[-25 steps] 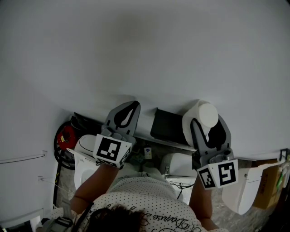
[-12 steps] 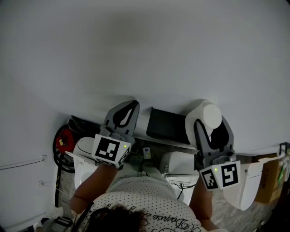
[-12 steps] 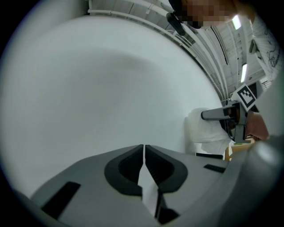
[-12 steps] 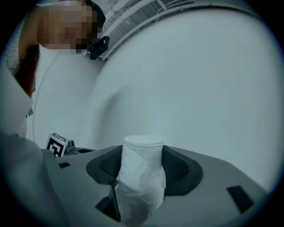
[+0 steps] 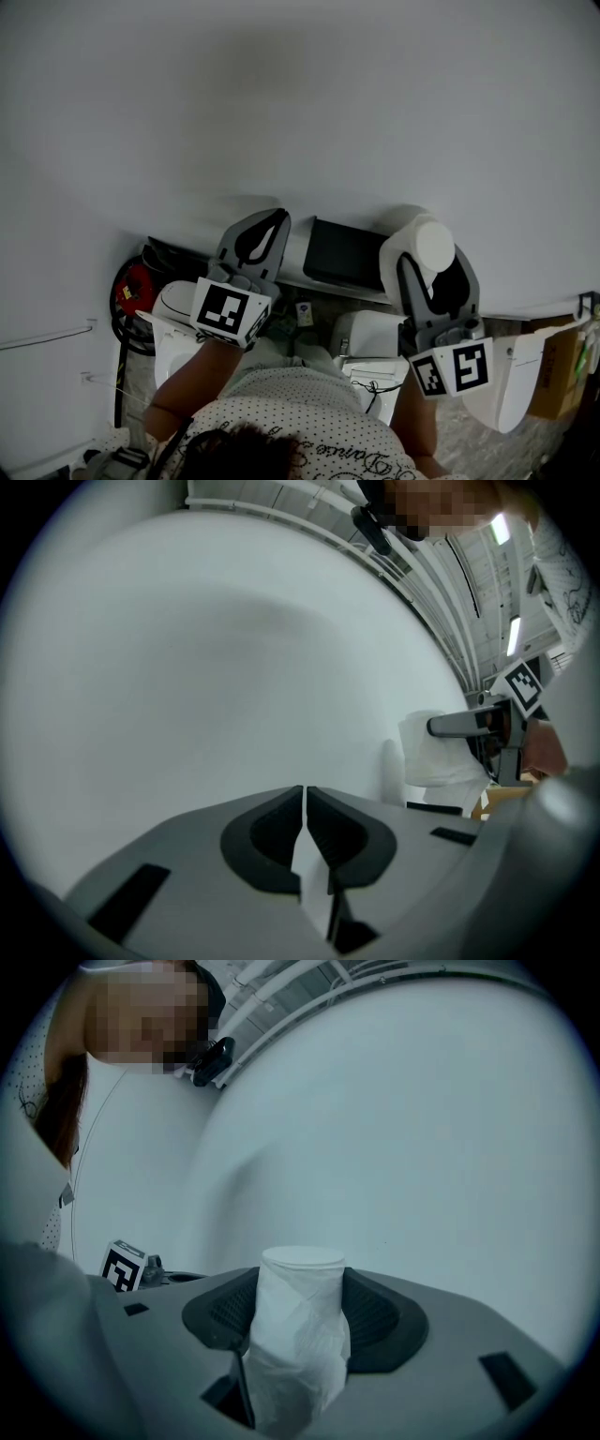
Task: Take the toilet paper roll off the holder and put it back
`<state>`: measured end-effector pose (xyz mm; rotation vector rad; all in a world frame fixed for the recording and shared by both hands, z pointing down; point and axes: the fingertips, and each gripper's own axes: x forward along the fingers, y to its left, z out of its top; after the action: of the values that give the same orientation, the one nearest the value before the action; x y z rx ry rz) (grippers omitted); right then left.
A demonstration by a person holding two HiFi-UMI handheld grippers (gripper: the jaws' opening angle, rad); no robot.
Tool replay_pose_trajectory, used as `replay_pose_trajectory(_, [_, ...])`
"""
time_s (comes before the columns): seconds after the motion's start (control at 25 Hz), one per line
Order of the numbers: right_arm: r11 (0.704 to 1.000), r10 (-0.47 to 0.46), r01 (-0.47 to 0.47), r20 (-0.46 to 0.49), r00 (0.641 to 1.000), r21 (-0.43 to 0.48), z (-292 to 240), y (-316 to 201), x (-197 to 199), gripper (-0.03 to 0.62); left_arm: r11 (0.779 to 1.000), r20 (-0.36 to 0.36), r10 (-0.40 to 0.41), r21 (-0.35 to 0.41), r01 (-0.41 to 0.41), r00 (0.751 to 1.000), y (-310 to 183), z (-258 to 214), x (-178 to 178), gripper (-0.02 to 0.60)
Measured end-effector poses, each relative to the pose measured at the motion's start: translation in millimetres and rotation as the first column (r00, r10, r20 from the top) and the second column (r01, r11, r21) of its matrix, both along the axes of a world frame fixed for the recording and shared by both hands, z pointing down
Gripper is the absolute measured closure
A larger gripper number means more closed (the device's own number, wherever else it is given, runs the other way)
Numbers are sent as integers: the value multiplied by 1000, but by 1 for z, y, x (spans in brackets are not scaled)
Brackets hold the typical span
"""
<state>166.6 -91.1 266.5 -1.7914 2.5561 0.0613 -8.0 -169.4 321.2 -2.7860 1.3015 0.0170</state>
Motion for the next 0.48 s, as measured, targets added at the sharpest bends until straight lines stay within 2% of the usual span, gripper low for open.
replay_pose_trajectory(0.48, [1000, 3, -3, 15, 1000, -10, 9, 13, -4, 319, 1000, -5, 11, -3, -11, 1000, 6, 6, -2, 563])
